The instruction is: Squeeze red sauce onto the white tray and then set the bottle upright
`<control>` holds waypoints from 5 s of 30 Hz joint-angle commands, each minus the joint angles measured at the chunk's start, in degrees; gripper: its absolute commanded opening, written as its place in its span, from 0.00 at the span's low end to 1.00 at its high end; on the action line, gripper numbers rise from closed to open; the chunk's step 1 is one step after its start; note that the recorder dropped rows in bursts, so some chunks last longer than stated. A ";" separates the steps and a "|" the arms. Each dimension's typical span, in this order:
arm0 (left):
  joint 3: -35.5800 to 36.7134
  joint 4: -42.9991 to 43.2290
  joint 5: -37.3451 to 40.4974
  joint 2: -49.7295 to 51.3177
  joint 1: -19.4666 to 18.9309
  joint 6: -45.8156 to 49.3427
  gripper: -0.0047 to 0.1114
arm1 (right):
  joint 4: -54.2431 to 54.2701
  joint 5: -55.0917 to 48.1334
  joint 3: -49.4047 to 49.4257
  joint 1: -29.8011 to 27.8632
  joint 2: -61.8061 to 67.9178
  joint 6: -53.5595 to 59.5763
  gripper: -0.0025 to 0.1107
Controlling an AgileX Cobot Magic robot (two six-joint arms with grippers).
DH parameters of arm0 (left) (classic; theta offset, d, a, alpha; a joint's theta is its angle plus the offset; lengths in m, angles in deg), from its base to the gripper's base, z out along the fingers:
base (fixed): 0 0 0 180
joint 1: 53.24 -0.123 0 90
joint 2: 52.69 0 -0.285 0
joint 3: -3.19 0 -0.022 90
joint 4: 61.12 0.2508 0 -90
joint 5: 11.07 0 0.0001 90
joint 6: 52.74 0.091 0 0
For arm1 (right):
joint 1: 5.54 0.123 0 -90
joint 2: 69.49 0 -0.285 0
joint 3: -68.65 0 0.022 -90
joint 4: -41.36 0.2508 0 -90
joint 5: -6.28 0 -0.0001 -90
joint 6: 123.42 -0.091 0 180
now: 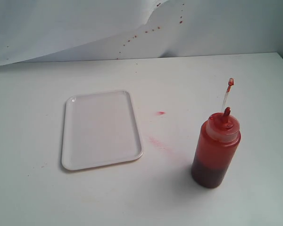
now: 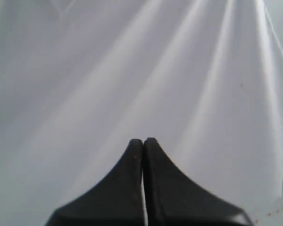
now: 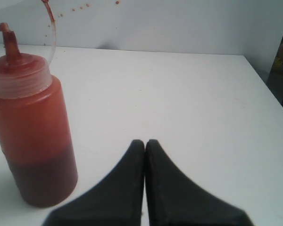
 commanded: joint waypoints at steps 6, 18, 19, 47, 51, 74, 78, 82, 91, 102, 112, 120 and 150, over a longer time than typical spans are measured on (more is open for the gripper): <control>-2.75 8.20 -19.59 18.68 -0.14 -18.14 0.04 | -0.03 0.68 0.16 -0.08 -0.31 0.39 0.02; -38.35 67.85 -48.37 93.91 5.60 -47.85 0.04 | -0.03 0.68 0.16 -0.08 -0.31 0.29 0.02; -39.95 68.61 -48.37 96.50 6.98 -48.06 0.04 | -0.03 0.68 0.16 -0.08 -0.31 0.29 0.02; -43.96 76.67 -48.37 86.61 -6.63 -57.36 0.04 | -0.03 0.68 0.16 -0.08 -0.31 0.30 0.02; -40.12 71.85 -48.37 83.41 -9.98 -57.16 0.04 | -0.03 0.68 0.16 -0.08 -0.31 0.30 0.02; -35.12 65.67 -47.02 82.53 -10.51 -47.42 0.04 | 6.01 32.77 0.16 0.01 -0.31 -17.44 0.02; -35.12 65.70 -47.02 82.53 -10.51 -46.13 0.04 | -18.70 38.91 0.16 0.01 5.90 -40.37 0.02; -35.12 65.70 -47.02 82.53 -10.51 -46.02 0.04 | -56.60 53.96 0.16 0.01 18.10 -56.41 0.02; -35.12 68.31 -44.85 82.53 -10.51 -46.03 0.04 | -66.13 62.65 -1.28 0.01 43.61 -56.66 0.03; -35.12 66.60 -39.40 82.53 -10.51 -44.65 0.04 | -62.26 66.54 -1.28 0.01 63.33 -50.59 0.56; -35.12 66.60 -39.40 82.53 -10.51 -44.65 0.04 | -57.20 62.35 -1.28 0.01 67.44 -49.72 0.81; -35.12 66.60 -39.40 82.53 -10.51 -44.65 0.04 | -45.72 60.60 -1.28 0.01 67.44 -48.65 0.81; -35.12 66.60 -39.40 82.53 -10.51 -44.65 0.04 | -58.64 71.21 -1.28 0.01 67.44 -39.08 0.95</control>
